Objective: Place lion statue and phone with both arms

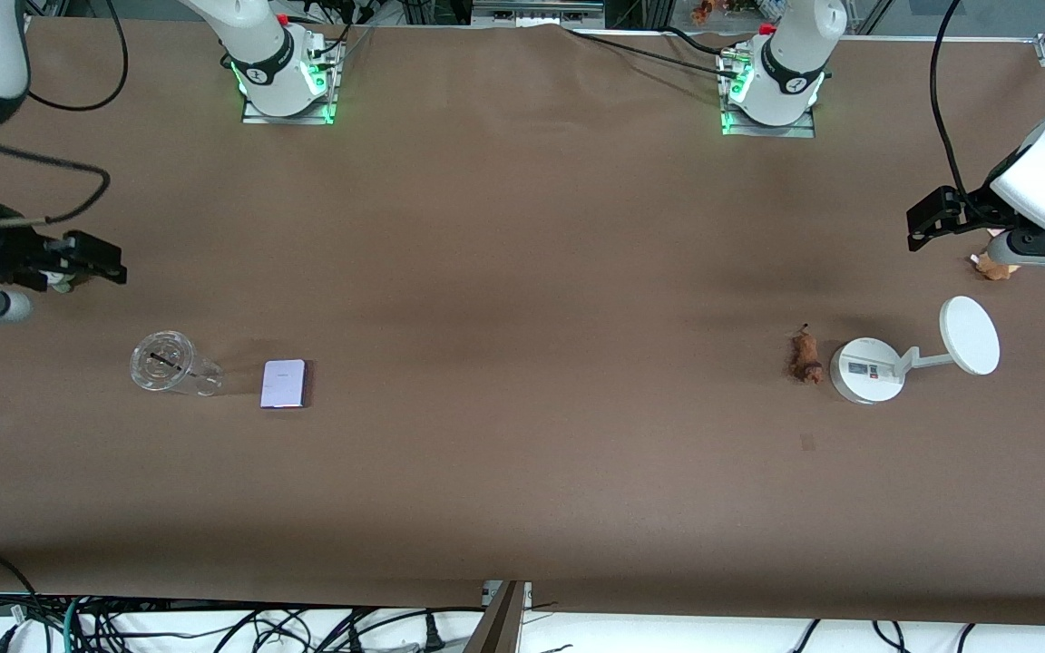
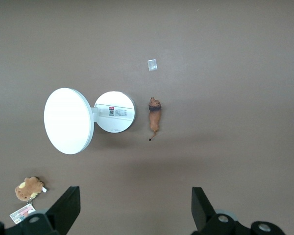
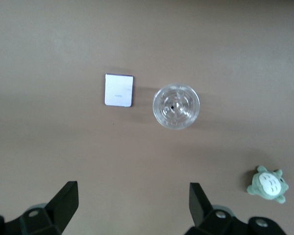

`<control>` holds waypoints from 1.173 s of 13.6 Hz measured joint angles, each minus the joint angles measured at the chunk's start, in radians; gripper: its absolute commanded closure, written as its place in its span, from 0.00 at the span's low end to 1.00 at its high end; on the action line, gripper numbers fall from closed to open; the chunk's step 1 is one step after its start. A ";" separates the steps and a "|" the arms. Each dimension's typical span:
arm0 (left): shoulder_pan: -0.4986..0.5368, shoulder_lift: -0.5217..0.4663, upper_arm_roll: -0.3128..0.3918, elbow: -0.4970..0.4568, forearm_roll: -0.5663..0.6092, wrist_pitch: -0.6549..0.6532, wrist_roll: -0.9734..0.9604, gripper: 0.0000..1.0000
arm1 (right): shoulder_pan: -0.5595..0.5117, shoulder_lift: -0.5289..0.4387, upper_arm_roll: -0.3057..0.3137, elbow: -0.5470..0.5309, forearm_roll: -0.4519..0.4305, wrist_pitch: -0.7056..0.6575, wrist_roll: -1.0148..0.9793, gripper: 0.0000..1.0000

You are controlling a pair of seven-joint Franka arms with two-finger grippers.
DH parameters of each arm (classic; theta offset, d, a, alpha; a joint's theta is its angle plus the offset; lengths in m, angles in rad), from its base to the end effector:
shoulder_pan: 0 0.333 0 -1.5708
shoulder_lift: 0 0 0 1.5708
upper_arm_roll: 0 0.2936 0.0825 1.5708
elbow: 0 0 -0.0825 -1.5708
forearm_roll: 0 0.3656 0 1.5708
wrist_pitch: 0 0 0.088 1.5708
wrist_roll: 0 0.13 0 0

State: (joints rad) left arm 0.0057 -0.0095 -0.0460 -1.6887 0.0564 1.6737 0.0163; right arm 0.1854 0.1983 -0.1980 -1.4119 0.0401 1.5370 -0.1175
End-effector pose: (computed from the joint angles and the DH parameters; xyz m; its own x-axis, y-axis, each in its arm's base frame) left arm 0.5392 -0.0150 0.5395 0.9980 -0.0623 -0.0066 -0.0626 -0.9964 -0.0564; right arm 0.5849 0.0081 0.5385 0.9919 0.1072 -0.0687 0.1068 -0.9942 -0.0094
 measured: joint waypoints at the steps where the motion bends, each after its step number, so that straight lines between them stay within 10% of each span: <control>1: 0.000 0.000 0.000 0.000 0.000 0.002 0.000 0.00 | -0.010 -0.036 0.005 -0.033 0.000 -0.001 0.000 0.00; 16: -0.004 0.000 -0.006 0.000 -0.001 0.005 -0.001 0.00 | -0.065 -0.125 0.063 -0.143 -0.013 -0.013 0.043 0.00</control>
